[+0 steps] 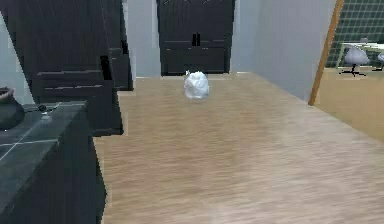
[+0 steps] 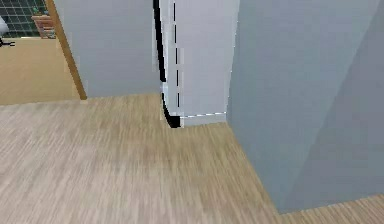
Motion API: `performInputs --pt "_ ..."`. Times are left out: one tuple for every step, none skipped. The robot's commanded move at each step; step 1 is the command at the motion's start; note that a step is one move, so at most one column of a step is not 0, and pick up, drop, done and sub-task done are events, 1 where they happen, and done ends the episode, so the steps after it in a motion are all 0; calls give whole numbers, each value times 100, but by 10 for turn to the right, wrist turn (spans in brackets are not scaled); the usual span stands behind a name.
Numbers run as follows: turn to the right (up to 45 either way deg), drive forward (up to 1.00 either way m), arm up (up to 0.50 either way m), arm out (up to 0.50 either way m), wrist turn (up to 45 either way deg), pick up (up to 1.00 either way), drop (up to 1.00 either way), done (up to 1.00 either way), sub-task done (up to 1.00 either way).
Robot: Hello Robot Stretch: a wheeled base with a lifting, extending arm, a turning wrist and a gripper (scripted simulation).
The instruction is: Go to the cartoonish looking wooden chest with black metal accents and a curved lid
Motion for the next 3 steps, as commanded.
performInputs --pt "450 0 0 0 0 0 0 0 0" --pt "450 0 0 0 0 0 0 0 0" --pt "270 0 0 0 0 0 0 0 0"
